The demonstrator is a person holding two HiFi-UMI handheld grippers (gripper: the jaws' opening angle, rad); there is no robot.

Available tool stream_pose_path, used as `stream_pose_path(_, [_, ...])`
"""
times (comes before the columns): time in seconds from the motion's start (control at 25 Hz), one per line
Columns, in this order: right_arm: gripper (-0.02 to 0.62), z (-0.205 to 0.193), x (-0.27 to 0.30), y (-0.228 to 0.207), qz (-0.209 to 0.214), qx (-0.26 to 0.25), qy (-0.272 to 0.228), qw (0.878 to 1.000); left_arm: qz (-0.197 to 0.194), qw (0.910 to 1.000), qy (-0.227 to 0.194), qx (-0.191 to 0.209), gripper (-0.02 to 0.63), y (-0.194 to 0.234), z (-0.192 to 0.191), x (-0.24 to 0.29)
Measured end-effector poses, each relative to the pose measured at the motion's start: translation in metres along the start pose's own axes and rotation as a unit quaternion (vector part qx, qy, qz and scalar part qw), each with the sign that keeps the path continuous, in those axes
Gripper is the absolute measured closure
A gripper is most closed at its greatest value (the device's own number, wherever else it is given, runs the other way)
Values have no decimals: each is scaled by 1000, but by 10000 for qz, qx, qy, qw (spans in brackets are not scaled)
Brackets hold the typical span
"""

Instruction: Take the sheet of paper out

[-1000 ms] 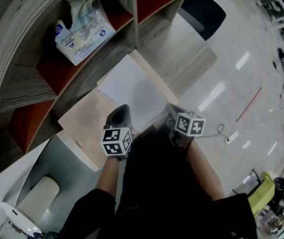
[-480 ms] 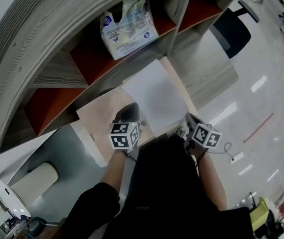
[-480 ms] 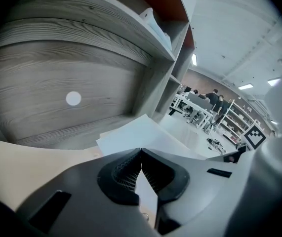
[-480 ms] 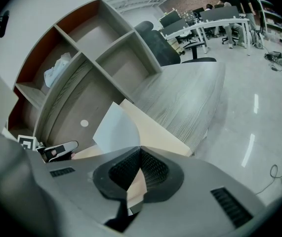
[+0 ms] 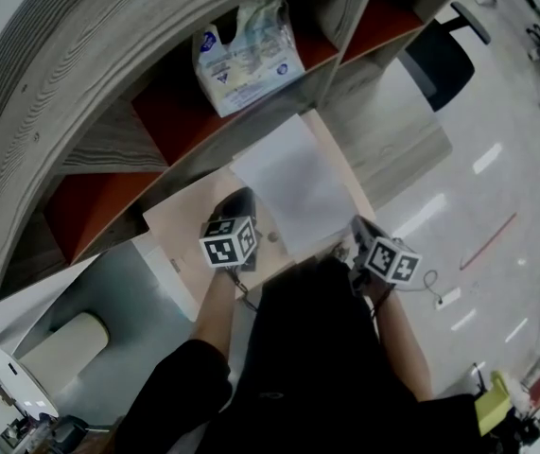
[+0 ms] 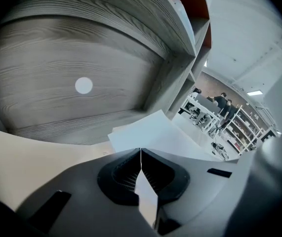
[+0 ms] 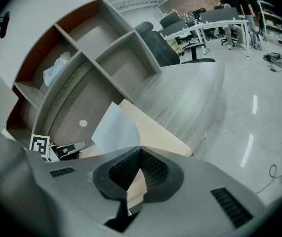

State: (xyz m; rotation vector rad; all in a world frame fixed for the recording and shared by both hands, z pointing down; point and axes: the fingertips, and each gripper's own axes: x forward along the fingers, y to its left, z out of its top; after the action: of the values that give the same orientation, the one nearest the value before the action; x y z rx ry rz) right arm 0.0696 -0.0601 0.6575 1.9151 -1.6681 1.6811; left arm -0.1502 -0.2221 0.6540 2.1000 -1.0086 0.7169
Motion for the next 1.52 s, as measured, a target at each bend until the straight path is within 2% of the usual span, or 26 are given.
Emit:
stream_pose_path(0.24, [578,-2,1,0,-34,41,-8,10000,233,9996,149,8,561,22,-7,13])
stream_pose_path(0.48, [578,-2,1,-1,-75,93,-37,9999,126,9995,191,-217,552,34,-8,24])
stream_pose_path(0.6, [578,-3,2,-3,-135,113,-31,9998,-75,9986,326,-409,459,36,-11,33])
stream_pose_path(0.72, [578,-4,1,-3,-166,137,-38,9998,-258,9967,433,-637,418,37,-14,38])
stream_pose_path(0.92, [578,-4,1,-5,-221,172,-57,9996,-449,9925,436,-1050,411,39,-15,44])
stream_pose_path(1.2, [578,-3,1,-5,-240,203,-95,9995,-828,9873,512,-1257,411,38,-10,52])
stream_pose_path(1.52, [578,-3,0,-6,-253,220,-100,9994,-874,9865,637,-1231,411,42,-10,62])
